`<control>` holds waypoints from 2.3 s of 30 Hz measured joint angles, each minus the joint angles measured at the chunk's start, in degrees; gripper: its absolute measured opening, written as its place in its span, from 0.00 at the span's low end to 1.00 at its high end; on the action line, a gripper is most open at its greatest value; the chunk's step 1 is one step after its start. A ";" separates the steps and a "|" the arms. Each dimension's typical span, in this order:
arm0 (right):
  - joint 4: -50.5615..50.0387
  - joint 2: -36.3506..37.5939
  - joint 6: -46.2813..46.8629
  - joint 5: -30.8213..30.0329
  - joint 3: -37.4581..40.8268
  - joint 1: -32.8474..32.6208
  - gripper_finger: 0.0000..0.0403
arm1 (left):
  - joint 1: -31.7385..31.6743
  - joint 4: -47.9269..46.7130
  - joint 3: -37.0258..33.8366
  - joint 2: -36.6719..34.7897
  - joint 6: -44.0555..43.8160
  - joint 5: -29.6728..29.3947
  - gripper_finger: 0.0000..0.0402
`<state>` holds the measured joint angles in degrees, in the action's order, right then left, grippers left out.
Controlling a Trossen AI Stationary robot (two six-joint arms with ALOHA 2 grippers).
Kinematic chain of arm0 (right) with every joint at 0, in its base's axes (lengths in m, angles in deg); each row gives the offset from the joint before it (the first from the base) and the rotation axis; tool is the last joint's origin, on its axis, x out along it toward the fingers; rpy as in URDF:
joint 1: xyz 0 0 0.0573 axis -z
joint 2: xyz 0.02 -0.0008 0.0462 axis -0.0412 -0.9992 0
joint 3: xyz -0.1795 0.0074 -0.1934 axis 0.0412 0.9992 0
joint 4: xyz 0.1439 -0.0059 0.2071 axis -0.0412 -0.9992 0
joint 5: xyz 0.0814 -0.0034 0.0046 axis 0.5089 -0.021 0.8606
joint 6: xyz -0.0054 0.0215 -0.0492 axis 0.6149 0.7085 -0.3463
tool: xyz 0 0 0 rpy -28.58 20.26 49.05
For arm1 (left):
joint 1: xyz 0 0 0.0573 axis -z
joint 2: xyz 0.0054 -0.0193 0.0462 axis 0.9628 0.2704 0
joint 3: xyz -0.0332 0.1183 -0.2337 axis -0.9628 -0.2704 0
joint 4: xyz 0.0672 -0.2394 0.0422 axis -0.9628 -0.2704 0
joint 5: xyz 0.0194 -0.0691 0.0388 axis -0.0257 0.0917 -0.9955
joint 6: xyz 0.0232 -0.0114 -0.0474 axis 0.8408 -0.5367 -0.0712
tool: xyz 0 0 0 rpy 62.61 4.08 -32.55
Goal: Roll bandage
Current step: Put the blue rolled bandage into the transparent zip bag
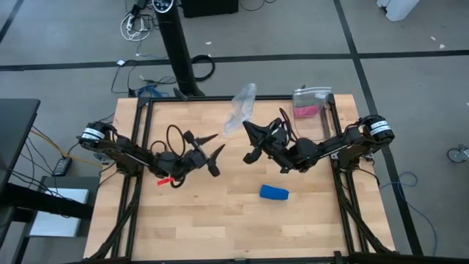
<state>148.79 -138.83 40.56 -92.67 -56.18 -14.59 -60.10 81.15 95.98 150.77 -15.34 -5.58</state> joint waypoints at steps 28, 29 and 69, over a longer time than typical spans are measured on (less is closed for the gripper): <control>2.22 0.00 1.34 4.55 -0.01 -0.02 0.00 | -0.01 0.04 4.62 0.00 5.48 -0.06 0.02; 2.13 0.00 1.35 4.58 -0.01 -0.04 0.00 | -0.02 0.11 4.62 0.00 5.50 -0.27 0.01; -54.56 6.96 6.06 -8.35 -0.03 -13.24 0.17 | -1.98 -36.91 -1.67 -0.13 -28.76 0.08 0.00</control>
<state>94.23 -131.87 46.62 -101.02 -56.21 -27.83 -62.08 44.24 94.30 150.64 -44.10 -5.50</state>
